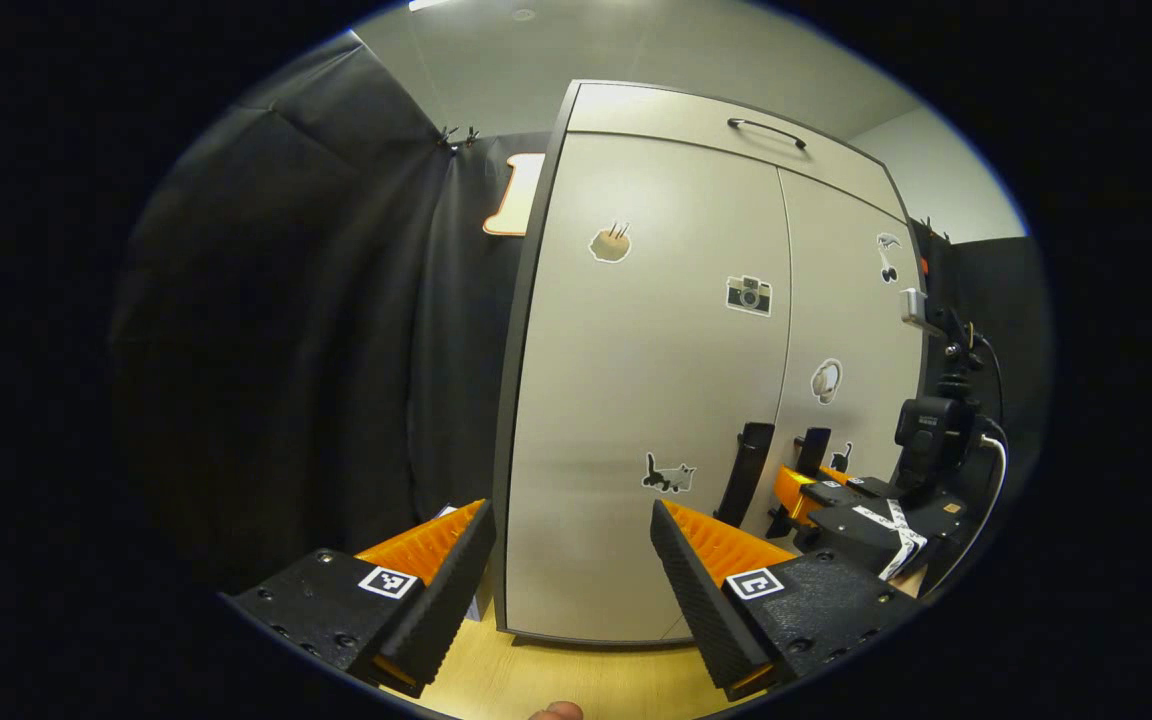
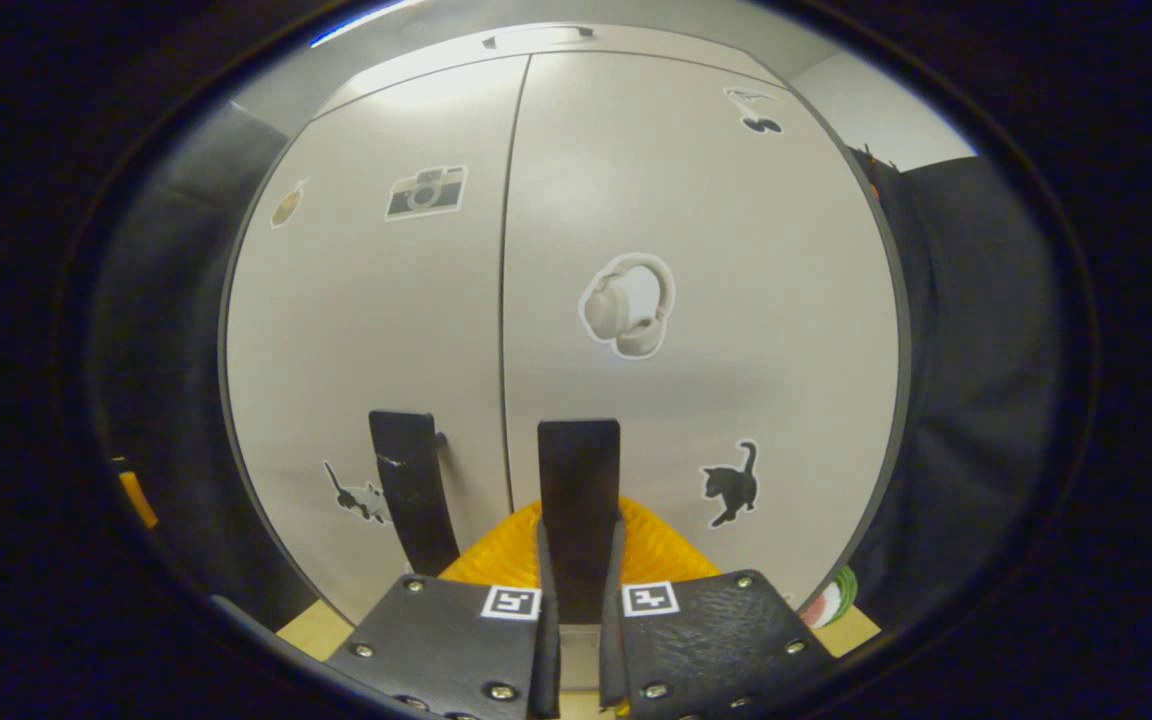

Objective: Open the right door of the double-door shoe cabinet with the right hand, and open the left door with the left hand.

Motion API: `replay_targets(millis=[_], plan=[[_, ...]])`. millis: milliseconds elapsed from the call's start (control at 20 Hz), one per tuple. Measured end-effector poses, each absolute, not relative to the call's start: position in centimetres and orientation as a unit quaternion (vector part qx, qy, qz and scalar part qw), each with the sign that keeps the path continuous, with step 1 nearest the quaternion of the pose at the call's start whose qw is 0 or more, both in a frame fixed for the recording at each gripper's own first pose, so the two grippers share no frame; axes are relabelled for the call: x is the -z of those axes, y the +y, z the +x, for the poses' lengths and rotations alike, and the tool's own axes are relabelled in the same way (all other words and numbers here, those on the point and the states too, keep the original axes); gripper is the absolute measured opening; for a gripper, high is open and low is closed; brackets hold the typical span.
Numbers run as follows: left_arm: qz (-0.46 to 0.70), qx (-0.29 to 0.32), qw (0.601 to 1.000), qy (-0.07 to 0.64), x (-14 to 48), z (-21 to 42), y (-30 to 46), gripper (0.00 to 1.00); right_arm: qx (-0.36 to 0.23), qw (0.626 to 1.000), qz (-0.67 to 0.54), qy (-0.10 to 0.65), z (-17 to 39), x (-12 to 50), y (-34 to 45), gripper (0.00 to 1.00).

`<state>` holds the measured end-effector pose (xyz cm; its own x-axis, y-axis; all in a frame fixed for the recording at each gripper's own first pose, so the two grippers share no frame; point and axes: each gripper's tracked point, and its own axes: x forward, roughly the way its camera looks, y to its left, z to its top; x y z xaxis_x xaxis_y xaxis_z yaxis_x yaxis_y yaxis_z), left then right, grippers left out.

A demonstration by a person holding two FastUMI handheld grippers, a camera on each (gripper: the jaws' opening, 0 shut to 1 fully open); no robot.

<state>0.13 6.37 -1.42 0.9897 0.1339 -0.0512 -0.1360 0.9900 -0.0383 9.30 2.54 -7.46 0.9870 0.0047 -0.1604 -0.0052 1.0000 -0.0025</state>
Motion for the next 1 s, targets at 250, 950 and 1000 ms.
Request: replay_targets(millis=[250,950,1000], plan=[[-0.020,-0.067,0.997,0.027,1.6,-0.6,6.3,0.96,-0.013,0.997,-0.007,0.079,8.7,7.3,2.5,0.16],[-0.024,-0.058,0.997,0.040,2.8,-2.4,4.5,0.96,-0.036,0.997,-0.003,0.075,5.0,6.7,1.4,0.15],[-0.024,-0.056,0.997,0.042,2.9,-2.4,4.3,0.96,-0.040,0.996,-0.002,0.075,4.6,6.7,1.2,0.16]])
